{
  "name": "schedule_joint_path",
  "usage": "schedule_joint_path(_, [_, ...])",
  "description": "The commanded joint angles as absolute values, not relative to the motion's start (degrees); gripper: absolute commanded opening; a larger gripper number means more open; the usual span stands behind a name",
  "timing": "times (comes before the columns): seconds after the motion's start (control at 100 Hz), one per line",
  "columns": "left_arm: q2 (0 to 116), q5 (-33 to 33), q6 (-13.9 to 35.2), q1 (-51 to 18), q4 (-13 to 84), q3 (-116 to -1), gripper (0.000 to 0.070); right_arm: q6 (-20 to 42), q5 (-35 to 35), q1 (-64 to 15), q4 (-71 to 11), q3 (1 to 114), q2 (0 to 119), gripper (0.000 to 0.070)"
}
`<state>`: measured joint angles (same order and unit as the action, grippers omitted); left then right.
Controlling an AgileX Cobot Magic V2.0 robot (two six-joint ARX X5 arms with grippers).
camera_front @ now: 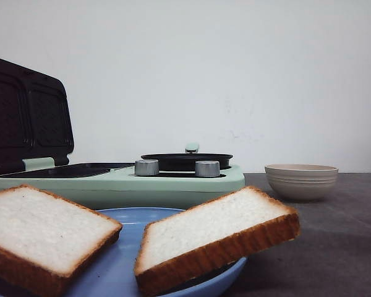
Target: Make breakfast with bread and shrimp
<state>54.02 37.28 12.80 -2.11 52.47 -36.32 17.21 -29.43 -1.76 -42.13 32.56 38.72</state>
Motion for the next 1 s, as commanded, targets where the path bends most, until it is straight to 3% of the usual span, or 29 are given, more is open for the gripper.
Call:
schedule_joint_path(0.0, [55.9, 37.9, 11.4, -3.2, 52.4, -37.0, 0.0435, 16.0, -29.8, -1.7, -41.8, 33.6, 39.0, 0.0550])
schedule_joint_path(0.46, [66.4, 37.9, 11.5, -14.0, 48.3, -37.0, 0.0435, 16.0, -30.0, -1.7, -42.0, 33.6, 39.0, 0.0549])
schedule_joint_path(0.85, [73.0, 37.9, 13.0, -17.3, 41.4, -37.0, 0.0425, 16.0, -30.0, -1.7, -42.1, 33.6, 38.9, 0.0549])
schedule_joint_path(0.9, [73.1, 37.9, 13.0, -17.3, 41.0, -37.0, 0.0393, 16.0, -30.0, -1.7, -42.1, 33.6, 38.9, 0.0550])
schedule_joint_path(0.99, [73.1, 37.9, 13.0, -17.3, 40.9, -37.0, 0.0253, 16.0, -30.0, -1.7, -42.1, 33.6, 38.9, 0.0549])
